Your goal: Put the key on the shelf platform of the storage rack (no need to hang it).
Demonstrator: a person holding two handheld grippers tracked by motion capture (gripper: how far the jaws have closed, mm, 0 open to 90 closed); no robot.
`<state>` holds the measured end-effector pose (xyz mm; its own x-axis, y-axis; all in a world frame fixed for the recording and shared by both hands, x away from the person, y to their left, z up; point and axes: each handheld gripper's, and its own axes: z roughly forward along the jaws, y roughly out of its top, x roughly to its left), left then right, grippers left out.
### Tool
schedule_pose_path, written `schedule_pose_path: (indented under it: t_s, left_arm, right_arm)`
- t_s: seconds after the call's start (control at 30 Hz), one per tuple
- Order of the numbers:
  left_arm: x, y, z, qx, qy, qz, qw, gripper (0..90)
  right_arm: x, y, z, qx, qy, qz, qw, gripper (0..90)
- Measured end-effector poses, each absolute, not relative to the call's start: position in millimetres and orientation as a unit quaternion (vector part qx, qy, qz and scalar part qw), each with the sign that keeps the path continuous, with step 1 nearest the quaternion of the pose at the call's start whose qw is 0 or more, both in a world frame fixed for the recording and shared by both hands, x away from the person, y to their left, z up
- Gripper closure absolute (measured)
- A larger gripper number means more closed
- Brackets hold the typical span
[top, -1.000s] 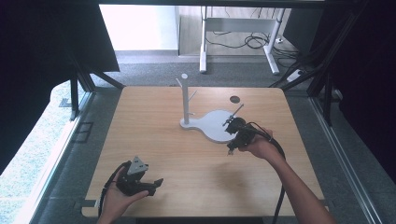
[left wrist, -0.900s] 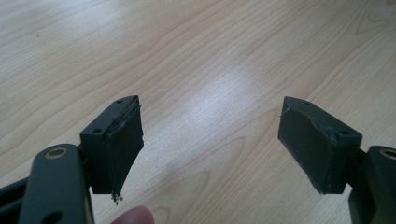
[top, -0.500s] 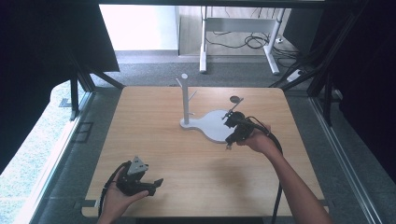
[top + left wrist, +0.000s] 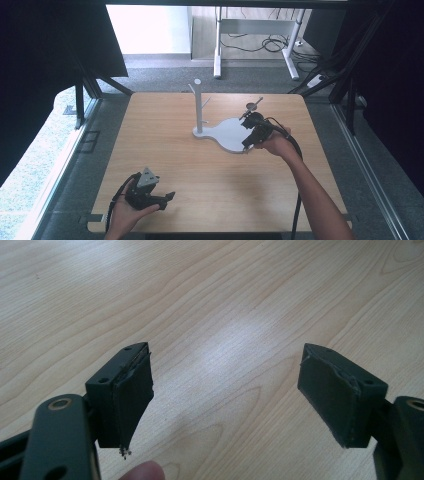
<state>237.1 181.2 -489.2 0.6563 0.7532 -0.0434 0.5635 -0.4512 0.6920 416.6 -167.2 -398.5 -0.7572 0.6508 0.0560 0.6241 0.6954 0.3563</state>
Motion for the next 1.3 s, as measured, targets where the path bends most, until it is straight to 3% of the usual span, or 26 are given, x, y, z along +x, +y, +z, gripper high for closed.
schedule_pose_path:
  t_s: [1.3]
  left_arm:
    - [237.2, 185.1, -487.6, 0.837, 0.394, 0.136, 0.354, 22.3]
  right_arm:
    - [470.2, -158.3, -406.5, 0.381, 0.908, 0.169, 0.037, 89.6]
